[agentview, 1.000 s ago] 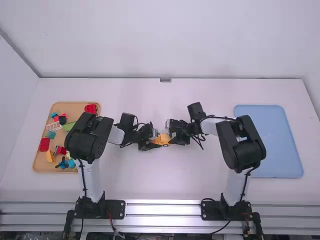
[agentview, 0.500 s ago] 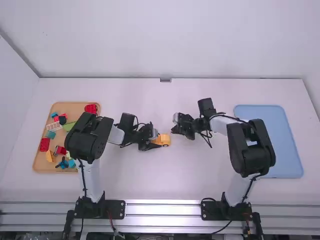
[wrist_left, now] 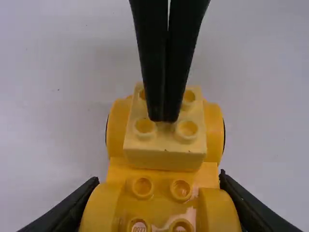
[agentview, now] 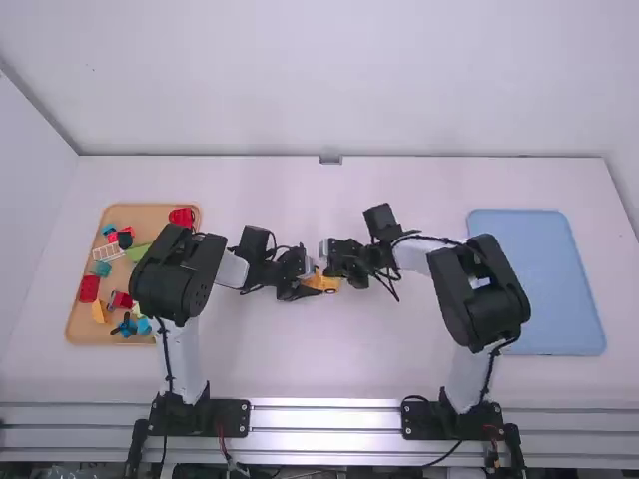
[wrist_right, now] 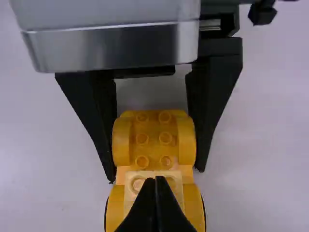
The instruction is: Assemble lego blocks to make yellow taxi
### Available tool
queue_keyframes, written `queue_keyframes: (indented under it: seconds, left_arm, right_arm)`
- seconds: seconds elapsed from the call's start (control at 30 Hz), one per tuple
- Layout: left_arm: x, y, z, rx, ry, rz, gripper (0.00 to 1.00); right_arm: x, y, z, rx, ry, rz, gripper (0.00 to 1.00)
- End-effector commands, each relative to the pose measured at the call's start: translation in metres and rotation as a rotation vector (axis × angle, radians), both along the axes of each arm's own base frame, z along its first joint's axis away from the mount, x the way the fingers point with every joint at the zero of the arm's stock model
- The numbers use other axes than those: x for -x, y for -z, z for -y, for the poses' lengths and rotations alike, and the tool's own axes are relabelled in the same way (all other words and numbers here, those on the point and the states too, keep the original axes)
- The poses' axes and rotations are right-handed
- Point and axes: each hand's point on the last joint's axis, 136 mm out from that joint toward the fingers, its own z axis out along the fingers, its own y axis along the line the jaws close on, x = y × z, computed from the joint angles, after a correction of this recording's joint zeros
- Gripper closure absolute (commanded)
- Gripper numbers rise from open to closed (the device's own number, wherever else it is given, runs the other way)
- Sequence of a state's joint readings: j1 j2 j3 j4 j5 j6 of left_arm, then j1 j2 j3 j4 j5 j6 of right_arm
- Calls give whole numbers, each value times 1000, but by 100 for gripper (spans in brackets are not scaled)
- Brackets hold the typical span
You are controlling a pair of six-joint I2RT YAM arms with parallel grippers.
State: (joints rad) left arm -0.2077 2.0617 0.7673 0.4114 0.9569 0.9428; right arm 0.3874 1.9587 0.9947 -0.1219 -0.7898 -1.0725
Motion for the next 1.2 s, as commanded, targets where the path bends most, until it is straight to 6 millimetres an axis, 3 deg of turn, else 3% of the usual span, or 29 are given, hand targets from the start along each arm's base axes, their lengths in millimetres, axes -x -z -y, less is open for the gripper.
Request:
queue_keyframes:
  seconds: [0.0, 0.33, 0.53, 0.9, 1.03, 1.07, 1.13, 1.17]
  left_arm:
    - [8, 15, -4, -38, -20, -55, 63]
    - [8, 15, -4, -38, -20, -54, 64]
    - [8, 15, -4, -37, -20, -53, 64]
    - [8, 15, -4, -37, -20, -54, 65]
    - [8, 15, -4, -37, -20, -54, 65]
    - [8, 15, -4, -37, -20, -53, 65]
    - [7, 15, -4, -37, -20, -52, 64]
    - [7, 15, -4, -37, -20, -52, 64]
  right_arm:
    - [-3, 18, 14, 114, 21, 13, 100]
    - [5, 30, 31, 197, -3, -1, 100]
    - [14, 30, 26, 193, -54, 8, 100]
    - [19, 51, 18, 225, -87, 12, 100]
    - [7, 38, 18, 184, -65, 21, 100]
    - [5, 31, 17, 160, -64, 22, 100]
    - [-5, -2, 10, 51, -61, 33, 100]
    - [-6, -5, 9, 43, -60, 35, 100]
